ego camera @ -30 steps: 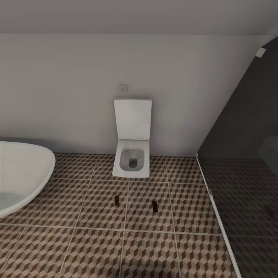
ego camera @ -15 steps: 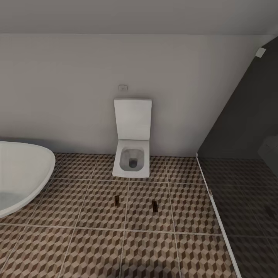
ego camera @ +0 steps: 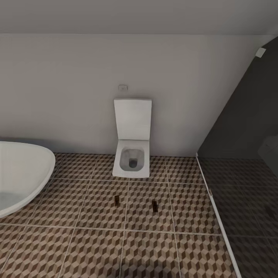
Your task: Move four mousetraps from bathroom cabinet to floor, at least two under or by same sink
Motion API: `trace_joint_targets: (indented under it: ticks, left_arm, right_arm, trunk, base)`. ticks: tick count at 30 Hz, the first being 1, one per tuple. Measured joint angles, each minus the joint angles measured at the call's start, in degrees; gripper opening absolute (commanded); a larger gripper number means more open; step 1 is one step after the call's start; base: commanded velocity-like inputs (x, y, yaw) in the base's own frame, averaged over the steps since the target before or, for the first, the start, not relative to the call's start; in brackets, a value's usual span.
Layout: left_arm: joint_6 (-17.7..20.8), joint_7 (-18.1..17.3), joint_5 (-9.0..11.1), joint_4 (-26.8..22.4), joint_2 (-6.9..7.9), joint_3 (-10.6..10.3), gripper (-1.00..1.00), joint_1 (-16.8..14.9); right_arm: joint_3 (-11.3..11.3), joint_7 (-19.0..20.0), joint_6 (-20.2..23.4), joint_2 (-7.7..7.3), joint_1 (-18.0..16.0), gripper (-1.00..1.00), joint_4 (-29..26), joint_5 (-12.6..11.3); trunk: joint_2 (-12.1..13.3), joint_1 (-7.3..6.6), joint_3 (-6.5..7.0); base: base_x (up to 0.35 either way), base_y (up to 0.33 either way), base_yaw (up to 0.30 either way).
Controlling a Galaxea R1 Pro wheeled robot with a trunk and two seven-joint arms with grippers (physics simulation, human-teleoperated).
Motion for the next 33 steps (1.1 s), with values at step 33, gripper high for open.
trace_joint_targets:
  ticks: [33]
  left_arm:
    - [0.0,0.0,0.0,0.0,-0.01,0.0,1.00,0.0]
  right_arm:
    - [0.0,0.0,0.0,0.00,0.0,1.00,0.0,0.0]
  trunk:
    - [0.0,0.00,0.00]
  base:
    - [0.000,0.000,0.000]
